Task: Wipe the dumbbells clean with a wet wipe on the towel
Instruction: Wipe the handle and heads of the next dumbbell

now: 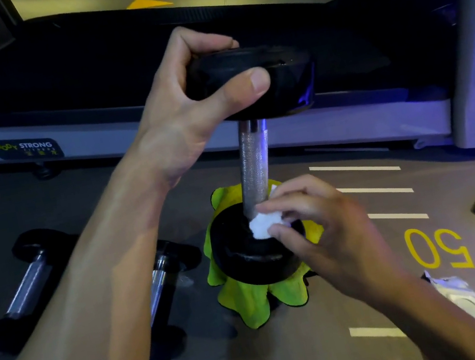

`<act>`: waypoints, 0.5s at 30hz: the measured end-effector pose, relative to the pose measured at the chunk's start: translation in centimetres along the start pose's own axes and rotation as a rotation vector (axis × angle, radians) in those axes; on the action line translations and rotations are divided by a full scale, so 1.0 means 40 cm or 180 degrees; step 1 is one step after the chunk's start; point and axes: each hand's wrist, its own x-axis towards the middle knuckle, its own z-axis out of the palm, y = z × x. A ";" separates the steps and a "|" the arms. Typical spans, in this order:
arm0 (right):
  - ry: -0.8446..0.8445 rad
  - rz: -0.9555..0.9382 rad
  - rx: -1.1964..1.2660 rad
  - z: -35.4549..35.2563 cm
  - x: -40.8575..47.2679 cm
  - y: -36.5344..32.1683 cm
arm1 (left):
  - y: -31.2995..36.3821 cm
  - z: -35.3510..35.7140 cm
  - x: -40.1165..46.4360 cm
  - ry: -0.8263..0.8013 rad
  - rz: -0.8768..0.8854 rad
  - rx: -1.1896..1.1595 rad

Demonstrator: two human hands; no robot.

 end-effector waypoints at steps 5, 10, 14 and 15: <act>0.0735 -0.0196 0.0154 0.008 0.069 -0.024 | -0.004 0.000 -0.002 0.0057 -0.0019 0.0073; 0.1303 -0.0042 0.0892 0.031 0.122 -0.034 | -0.002 0.000 -0.001 0.0043 -0.0015 0.0094; 0.0406 0.0274 0.0241 0.037 0.025 0.022 | -0.006 -0.004 -0.003 0.0146 -0.0021 0.0072; 0.0350 0.0315 0.0148 0.022 0.019 0.026 | -0.007 -0.004 -0.003 0.0159 -0.0029 0.0074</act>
